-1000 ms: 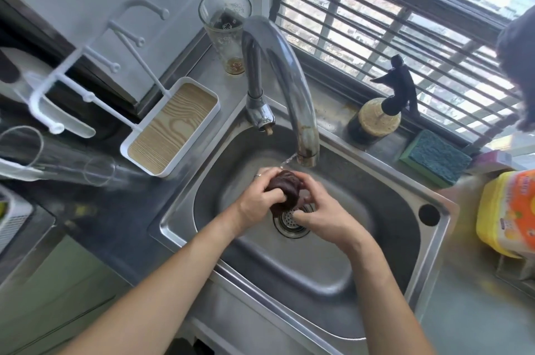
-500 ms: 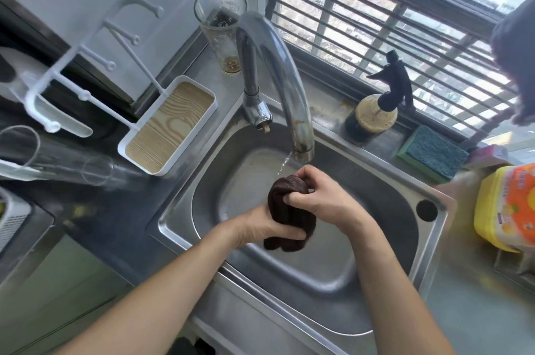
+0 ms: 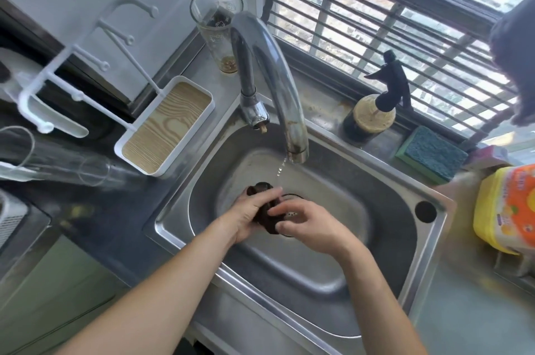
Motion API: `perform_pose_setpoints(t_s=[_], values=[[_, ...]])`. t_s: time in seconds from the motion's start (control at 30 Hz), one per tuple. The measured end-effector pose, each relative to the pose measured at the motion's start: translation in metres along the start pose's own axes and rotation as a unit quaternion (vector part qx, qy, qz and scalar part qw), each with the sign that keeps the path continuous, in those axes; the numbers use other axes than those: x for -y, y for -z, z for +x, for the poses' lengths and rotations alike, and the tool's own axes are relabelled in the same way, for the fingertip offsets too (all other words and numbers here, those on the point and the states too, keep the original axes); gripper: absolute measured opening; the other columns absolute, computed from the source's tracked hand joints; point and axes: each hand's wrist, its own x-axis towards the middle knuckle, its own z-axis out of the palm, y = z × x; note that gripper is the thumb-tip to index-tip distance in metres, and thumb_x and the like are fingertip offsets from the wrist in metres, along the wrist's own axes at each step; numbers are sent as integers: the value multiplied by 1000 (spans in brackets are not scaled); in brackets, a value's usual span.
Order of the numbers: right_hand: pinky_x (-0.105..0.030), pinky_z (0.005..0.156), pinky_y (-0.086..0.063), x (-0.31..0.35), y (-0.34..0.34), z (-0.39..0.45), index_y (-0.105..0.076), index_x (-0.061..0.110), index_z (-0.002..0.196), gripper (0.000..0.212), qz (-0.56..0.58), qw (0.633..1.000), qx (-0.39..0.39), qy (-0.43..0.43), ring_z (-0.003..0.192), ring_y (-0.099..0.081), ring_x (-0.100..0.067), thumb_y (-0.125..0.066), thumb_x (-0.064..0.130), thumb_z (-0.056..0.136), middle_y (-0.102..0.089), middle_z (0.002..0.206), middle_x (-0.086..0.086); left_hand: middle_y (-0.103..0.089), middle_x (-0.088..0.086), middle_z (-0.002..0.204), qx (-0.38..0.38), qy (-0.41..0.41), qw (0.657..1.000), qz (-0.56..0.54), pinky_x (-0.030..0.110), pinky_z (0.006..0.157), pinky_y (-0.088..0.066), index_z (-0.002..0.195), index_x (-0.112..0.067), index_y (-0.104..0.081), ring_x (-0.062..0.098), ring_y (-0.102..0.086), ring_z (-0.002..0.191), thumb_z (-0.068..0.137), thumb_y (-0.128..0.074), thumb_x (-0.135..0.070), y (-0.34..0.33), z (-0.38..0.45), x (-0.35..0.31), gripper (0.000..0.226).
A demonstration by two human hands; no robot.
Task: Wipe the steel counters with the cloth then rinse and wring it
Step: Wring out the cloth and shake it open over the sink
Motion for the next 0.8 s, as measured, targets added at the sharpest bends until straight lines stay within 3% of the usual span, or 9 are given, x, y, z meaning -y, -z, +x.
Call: perform_pose_setpoints(t_s=[0.13,0.23,0.33,0.4,0.43,0.5,0.63,0.73,0.8], values=[[-40,80,-61,-8,5,12,-67,28,94,9,65,975,-181,-111,81,-72,-17,-65,32,87,-74,92,5,-63,7,108,-68,-54,950,298,41,75,-61,124,-25,-34,27,-69,91,57,-90,-33,-3,7,4,88],[-29,66,-59,-7,6,15,-60,19,120,44,192,970,-45,-140,66,-67,-9,-76,43,87,-71,103,-4,-68,2,97,56,-73,894,439,28,58,-56,144,-39,-4,17,-71,73,62,-87,-29,-9,2,-1,117],[-31,63,-56,-11,5,14,-65,11,116,45,235,964,-17,-121,63,-65,-12,-85,30,81,-71,98,-13,-68,8,105,114,-71,848,513,26,58,-53,148,-46,18,17,-68,73,61,-83,-23,-15,0,-6,135],[-34,58,-55,-15,5,16,-65,7,108,32,266,955,-65,-111,62,-65,-16,-82,15,83,-69,94,-15,-72,10,96,129,-75,854,499,37,58,-58,149,-36,-17,18,-69,68,59,-81,-21,-13,1,-9,111],[-33,56,-55,-18,4,17,-65,5,105,26,270,953,-89,-106,63,-65,-17,-79,9,84,-68,93,-15,-73,9,86,140,-77,864,478,44,60,-61,134,-27,-47,19,-68,65,59,-80,-21,-11,2,-10,82],[-31,55,-57,-17,1,16,-64,7,99,19,273,950,-129,-85,67,-66,-13,-75,2,84,-68,92,-12,-71,-1,74,148,-58,867,473,46,65,-59,98,-26,-69,16,-66,66,60,-79,-28,-7,2,-13,40],[-43,73,-62,-19,-8,15,-61,8,94,16,326,934,-137,-59,82,-68,-23,-72,-1,86,-66,95,-11,-72,-8,78,100,-41,847,520,36,61,-60,87,-38,-62,12,-68,71,63,-79,-31,3,8,-15,30],[-56,94,-57,-26,-3,16,-67,8,100,18,459,882,-65,-82,97,-68,-36,-74,23,92,-65,107,-20,-67,-3,83,34,-189,764,616,30,61,-45,86,-26,-49,22,-64,79,70,-78,-33,7,13,-18,34],[-63,103,-48,-32,7,17,-74,11,100,32,523,846,-14,-101,111,-63,-40,-78,41,88,-65,119,-20,-58,-3,83,59,-298,724,620,31,63,-39,83,-27,-40,23,-58,81,77,-74,-27,8,13,-19,34]])
